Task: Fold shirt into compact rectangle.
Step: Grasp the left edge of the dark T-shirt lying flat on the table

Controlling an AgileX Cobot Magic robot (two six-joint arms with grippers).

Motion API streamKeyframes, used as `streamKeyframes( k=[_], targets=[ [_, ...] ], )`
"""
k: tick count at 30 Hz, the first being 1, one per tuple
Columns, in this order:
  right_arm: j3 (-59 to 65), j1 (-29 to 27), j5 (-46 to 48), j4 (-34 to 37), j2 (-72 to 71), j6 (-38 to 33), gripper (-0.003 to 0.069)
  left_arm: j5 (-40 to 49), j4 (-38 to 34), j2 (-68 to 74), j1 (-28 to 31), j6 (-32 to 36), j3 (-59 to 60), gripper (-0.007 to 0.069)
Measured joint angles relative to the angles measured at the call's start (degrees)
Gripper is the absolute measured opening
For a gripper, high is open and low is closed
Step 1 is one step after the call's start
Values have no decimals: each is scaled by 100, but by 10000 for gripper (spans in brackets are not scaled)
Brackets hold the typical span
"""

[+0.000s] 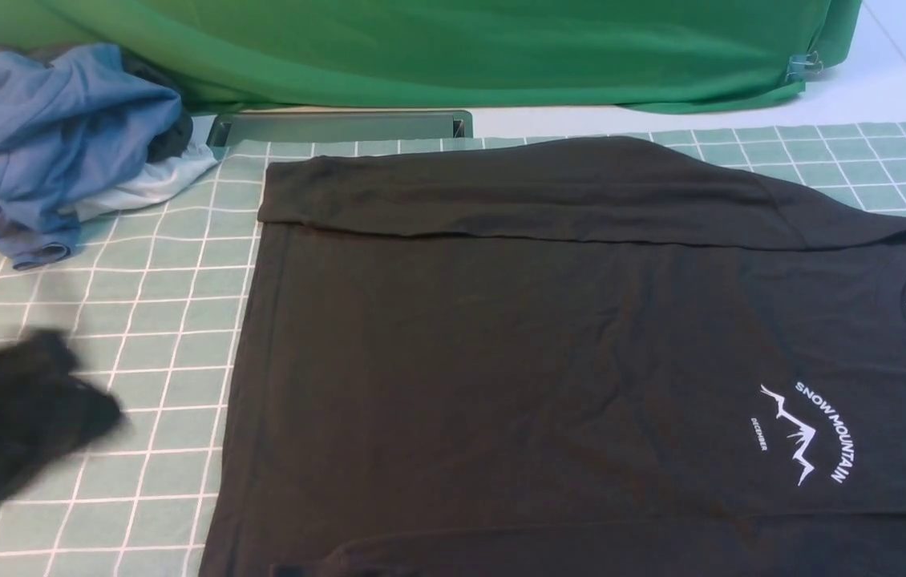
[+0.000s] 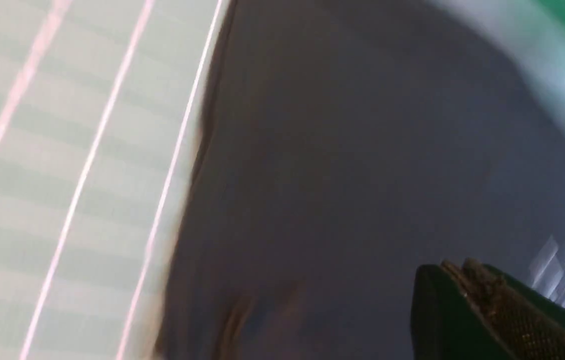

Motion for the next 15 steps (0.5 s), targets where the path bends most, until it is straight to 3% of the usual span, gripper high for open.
streamKeyframes(
  k=[5,10,13,15],
  targets=[
    [-300,0,986,-18,873,-362,48,308,-619,1510,-221,619,388,21],
    [-202,0,1164,-31,1229,-462,55,40,-695,2328,-1074,638,598,46],
    [-197,0,1154,-31,1388,-568,60,-448,-438,2789,-1884,464,409,76],
    [-197,0,1118,-31,1433,-568,64,-635,95,3034,-2205,21,254,94]
  ],
)
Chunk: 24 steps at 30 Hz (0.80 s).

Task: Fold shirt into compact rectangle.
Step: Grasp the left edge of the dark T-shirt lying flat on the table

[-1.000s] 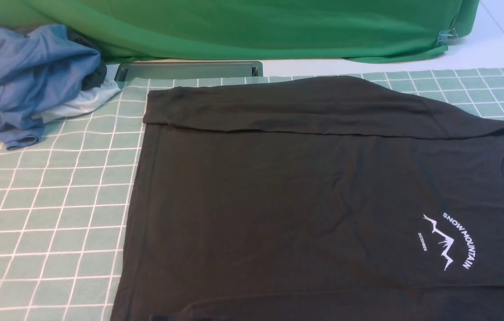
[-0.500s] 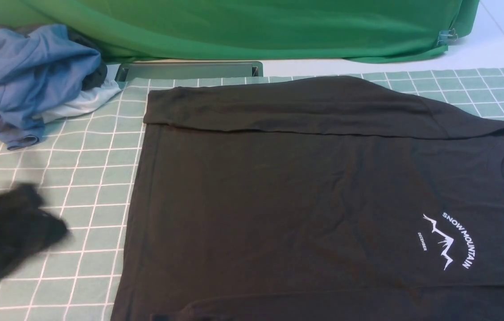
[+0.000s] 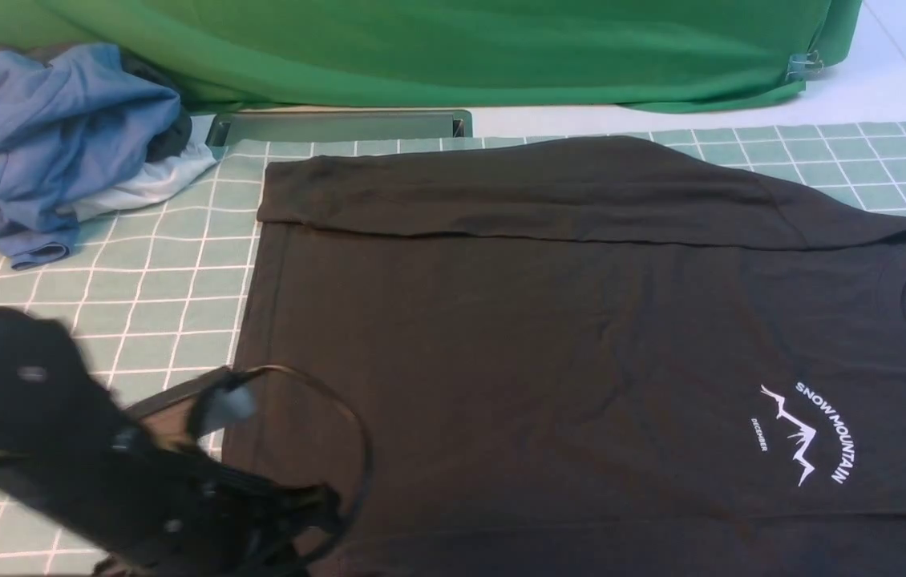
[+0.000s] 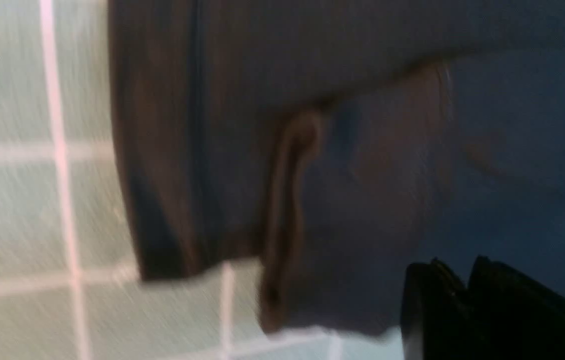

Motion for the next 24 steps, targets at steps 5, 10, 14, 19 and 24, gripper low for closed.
streamKeyframes(
  k=[5,10,14,19,24],
  targets=[
    [0,0,-107,0,1,-12,71,-52,1056,387,-309,-987,-77,161],
    [2,0,-145,0,1,-18,73,-506,1319,545,-313,-1194,-79,267],
    [2,0,-149,0,1,-18,82,-844,1323,623,-320,-1213,-107,340],
    [2,0,-163,0,1,-18,94,-916,1306,742,-320,-1224,-113,366],
    [2,0,-163,0,1,-24,103,-999,1161,872,-320,-1231,-98,375]
  ],
)
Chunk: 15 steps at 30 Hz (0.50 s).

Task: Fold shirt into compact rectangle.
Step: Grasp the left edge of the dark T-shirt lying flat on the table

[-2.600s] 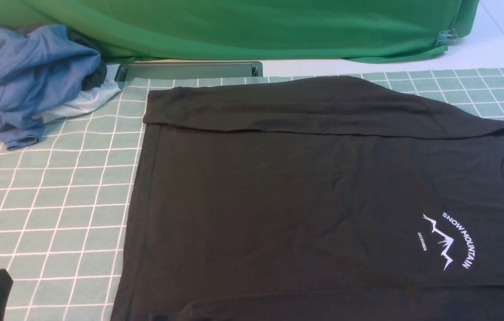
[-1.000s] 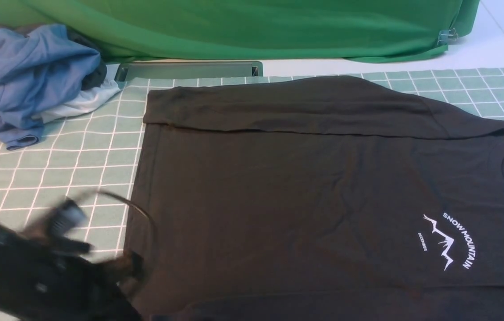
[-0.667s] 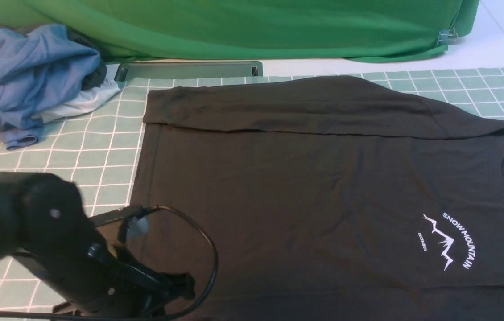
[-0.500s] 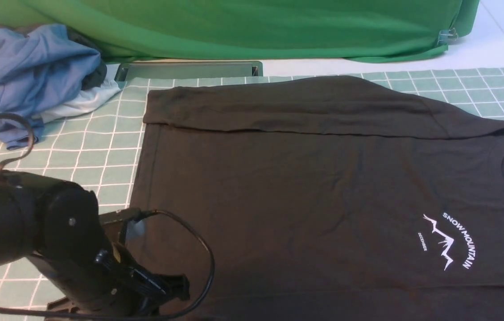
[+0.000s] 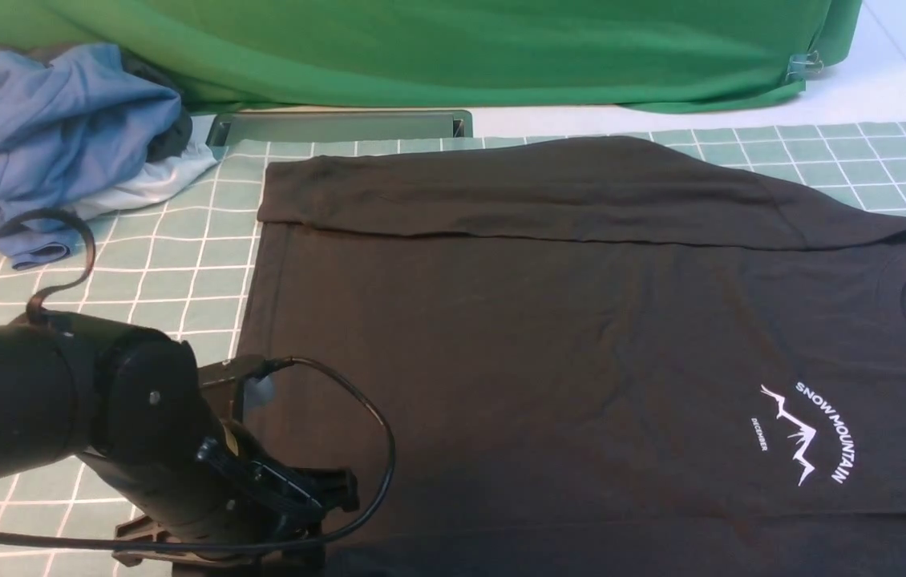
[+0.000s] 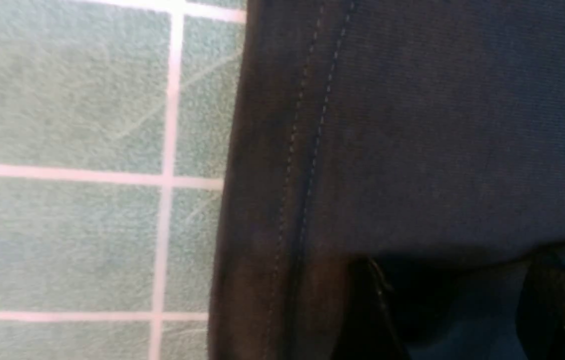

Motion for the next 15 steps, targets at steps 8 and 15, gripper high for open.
streamKeyframes(
  k=[8,15],
  targets=[
    [0,0,-4,-4,0,-49,119,-169,-273,139,0,0,104,377],
    [4,4,-46,-4,0,-97,131,-102,-292,150,0,143,104,246]
  ],
)
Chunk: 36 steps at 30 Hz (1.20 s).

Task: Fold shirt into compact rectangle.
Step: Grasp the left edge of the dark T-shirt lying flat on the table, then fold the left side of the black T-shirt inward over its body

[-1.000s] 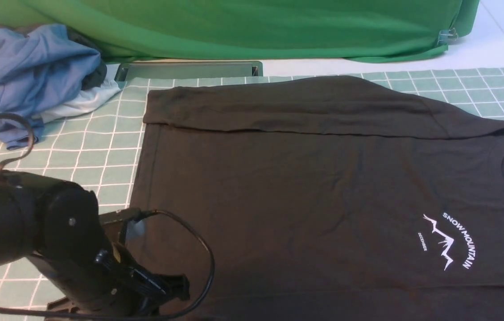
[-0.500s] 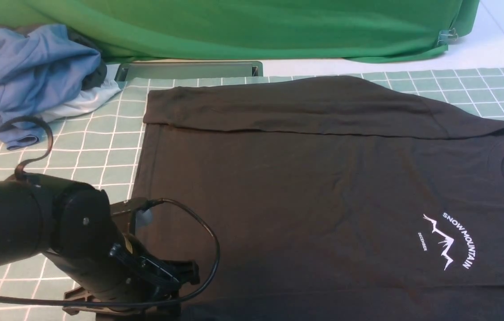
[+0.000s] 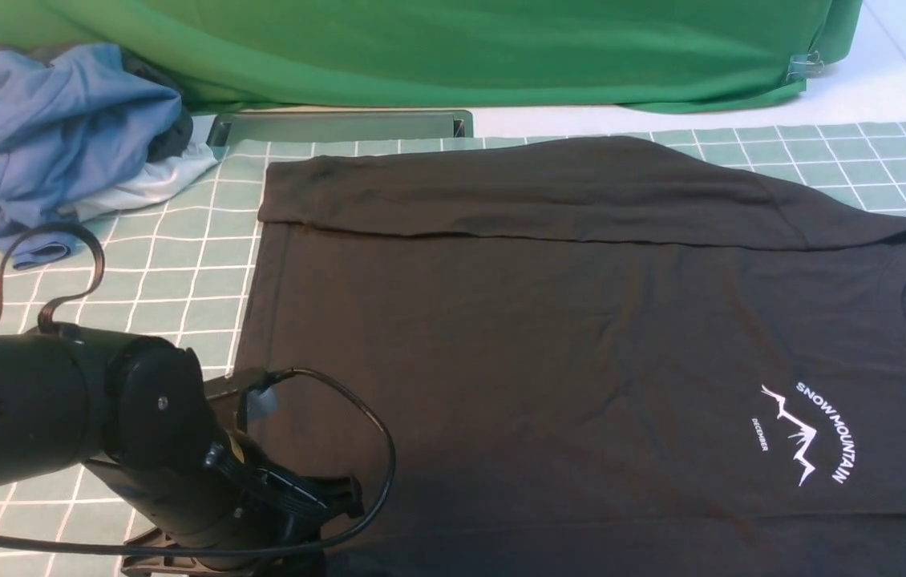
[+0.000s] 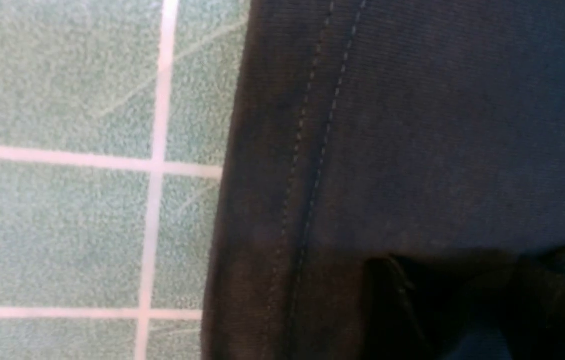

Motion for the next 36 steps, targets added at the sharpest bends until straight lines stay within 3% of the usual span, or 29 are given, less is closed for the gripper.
streamKeyframes(
  k=[4,6,17,29,36],
  targets=[
    [0,0,-11,0,0,0,137,-41,-61,-30,0,24,32,80],
    [0,0,0,0,0,0,143,-44,-62,-144,20,24,51,35],
    [0,0,45,-3,0,-23,165,589,-61,-1095,800,24,-676,30],
    [0,0,40,-7,0,-23,178,428,-42,-561,1424,199,-2217,31],
    [0,0,-2,-7,0,-23,188,-716,3,626,1570,608,-2610,31]
  ],
)
